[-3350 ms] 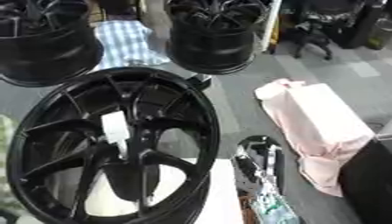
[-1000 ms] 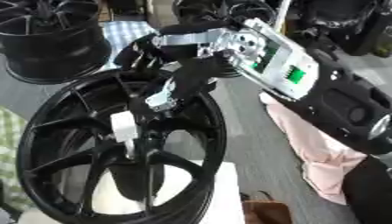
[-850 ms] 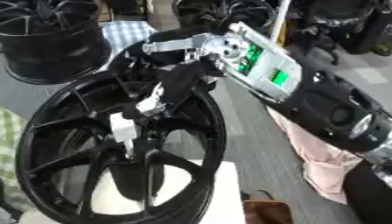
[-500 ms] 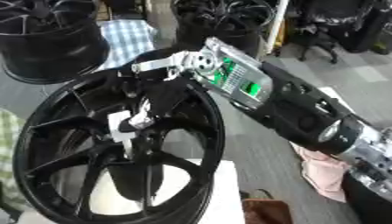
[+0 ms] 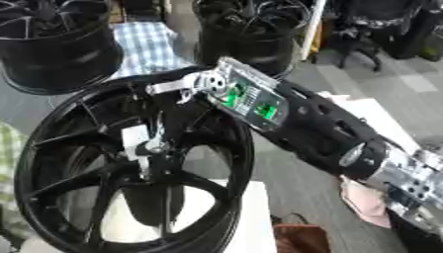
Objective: Pull the pin out of the wheel hub.
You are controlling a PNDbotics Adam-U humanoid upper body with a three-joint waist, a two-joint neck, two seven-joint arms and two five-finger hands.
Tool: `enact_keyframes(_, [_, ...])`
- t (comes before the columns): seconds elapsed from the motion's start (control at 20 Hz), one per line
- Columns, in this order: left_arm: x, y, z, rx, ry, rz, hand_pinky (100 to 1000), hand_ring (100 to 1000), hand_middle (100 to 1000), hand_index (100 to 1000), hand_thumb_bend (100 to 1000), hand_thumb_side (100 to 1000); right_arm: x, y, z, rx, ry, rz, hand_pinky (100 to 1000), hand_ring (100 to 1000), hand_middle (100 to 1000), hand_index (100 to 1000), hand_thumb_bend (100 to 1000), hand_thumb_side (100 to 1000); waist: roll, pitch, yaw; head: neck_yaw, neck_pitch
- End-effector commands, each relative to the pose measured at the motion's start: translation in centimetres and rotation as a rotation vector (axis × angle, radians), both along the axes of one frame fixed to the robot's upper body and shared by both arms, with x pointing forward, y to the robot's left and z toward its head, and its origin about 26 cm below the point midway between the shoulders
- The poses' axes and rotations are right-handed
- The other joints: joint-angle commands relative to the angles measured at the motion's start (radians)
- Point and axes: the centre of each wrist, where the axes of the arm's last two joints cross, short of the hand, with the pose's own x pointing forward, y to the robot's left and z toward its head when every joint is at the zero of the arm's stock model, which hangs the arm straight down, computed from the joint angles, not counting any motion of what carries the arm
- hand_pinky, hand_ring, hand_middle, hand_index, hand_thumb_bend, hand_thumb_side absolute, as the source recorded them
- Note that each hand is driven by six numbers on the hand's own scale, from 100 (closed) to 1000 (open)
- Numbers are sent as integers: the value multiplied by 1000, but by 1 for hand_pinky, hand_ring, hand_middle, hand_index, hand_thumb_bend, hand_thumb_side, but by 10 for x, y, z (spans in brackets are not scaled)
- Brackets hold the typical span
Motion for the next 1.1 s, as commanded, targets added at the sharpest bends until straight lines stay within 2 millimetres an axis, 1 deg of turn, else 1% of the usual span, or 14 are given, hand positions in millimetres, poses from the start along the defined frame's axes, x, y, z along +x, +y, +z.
enact_keyframes(0.05, [2, 0, 11, 3, -32, -8, 506, 338, 660, 691, 100, 887, 3, 1, 4, -29, -18, 7, 854, 873, 825, 899, 410, 398, 4, -6, 0, -3, -10])
enact_keyframes(0.3, [3, -1, 12, 1, -32, -9, 506, 343, 660, 692, 100, 887, 4, 5, -1, -54, -15, 23, 836, 825, 762, 841, 388, 393, 4, -6, 1, -3, -9])
enact_keyframes(0.35, [3, -1, 12, 0, -32, -10, 506, 343, 660, 692, 100, 887, 5, 6, -2, -56, -14, 24, 833, 816, 752, 832, 370, 394, 4, -6, 1, -4, -9])
enact_keyframes(0.45, [3, -1, 12, -1, -31, -11, 506, 344, 660, 692, 100, 887, 6, 7, -5, -55, -14, 22, 828, 797, 726, 804, 318, 376, 4, -5, 2, -5, -9])
enact_keyframes(0.55, [3, -2, 13, -3, -30, -12, 507, 346, 660, 692, 100, 888, 7, 7, -7, -48, -24, 13, 817, 770, 683, 768, 230, 366, 5, -5, 3, -6, -8])
enact_keyframes(0.65, [4, -3, 13, -4, -30, -13, 507, 350, 660, 692, 100, 888, 8, 7, -8, -36, -44, -1, 800, 735, 627, 721, 144, 337, 4, -5, 5, -6, -8])
enact_keyframes(0.75, [4, -3, 13, -5, -29, -13, 507, 352, 660, 692, 100, 888, 8, 6, -7, -19, -71, -17, 788, 712, 596, 692, 102, 326, 4, -5, 5, -6, -8])
enact_keyframes(0.8, [4, -3, 13, -5, -28, -13, 507, 352, 660, 692, 100, 888, 7, 5, -7, -6, -82, -25, 783, 707, 588, 685, 100, 324, 4, -5, 4, -6, -8])
enact_keyframes(0.95, [3, -3, 13, -5, -26, -13, 507, 355, 660, 692, 100, 888, 6, 1, 0, 41, -109, -41, 775, 705, 576, 674, 100, 324, 3, -7, 3, -5, -8])
enact_keyframes(1.1, [3, -2, 13, -4, -22, -11, 507, 358, 660, 693, 100, 888, -2, -6, 23, 98, -150, -42, 765, 702, 570, 669, 100, 317, 1, -11, -1, -1, -5])
